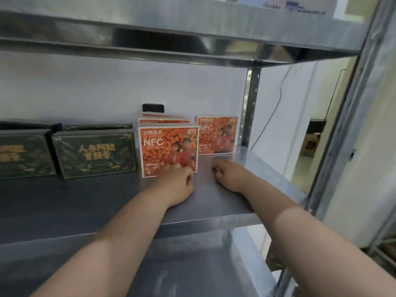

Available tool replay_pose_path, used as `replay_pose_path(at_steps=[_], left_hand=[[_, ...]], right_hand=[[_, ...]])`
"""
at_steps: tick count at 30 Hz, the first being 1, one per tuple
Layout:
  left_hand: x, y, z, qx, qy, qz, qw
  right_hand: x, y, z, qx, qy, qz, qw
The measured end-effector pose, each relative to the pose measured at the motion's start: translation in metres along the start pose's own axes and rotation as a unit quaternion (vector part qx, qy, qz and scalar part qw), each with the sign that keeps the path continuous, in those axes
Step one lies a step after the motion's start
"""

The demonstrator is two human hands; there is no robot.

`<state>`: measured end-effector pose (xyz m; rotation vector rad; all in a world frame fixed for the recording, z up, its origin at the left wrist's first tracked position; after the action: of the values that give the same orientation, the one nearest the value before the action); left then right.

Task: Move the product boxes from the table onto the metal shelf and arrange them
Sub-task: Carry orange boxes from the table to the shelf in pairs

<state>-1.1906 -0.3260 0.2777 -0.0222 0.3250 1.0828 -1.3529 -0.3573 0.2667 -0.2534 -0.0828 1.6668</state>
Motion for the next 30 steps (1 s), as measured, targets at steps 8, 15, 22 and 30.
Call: replay_pose_path(at_steps=[8, 15, 22, 30], left_hand=[[0.042, 0.021, -0.03, -0.009, -0.152, -0.044, 0.987], [0.13, 0.07, -0.02, -0.114, -0.047, -0.194, 0.973], [0.266, 0.125, -0.084, -0.028, -0.091, -0.359, 0.928], [0.454, 0.21, -0.177, 0.03, -0.27, -0.439, 0.857]], right_hand=[[0.111, -0.009, 0.003, 0.057, 0.003, -0.086, 0.995], [0.235, -0.036, -0.024, 0.033, 0.066, -0.119, 0.99], [0.397, -0.042, -0.11, 0.041, -0.01, -0.208, 0.977], [0.636, -0.069, -0.229, -0.047, -0.089, -0.377, 0.921]])
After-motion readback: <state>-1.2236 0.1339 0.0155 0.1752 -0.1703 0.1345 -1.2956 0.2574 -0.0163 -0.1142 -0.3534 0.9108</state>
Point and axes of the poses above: each hand's wrist, its own x-axis away from the middle knuckle, its own z-axis out of the back of the hand, y = z × x, the point moved 10 cm from there along -x, towards the middle knuckle, and after that the axes turned 3 degrees about -z, right-handed, at the moved point
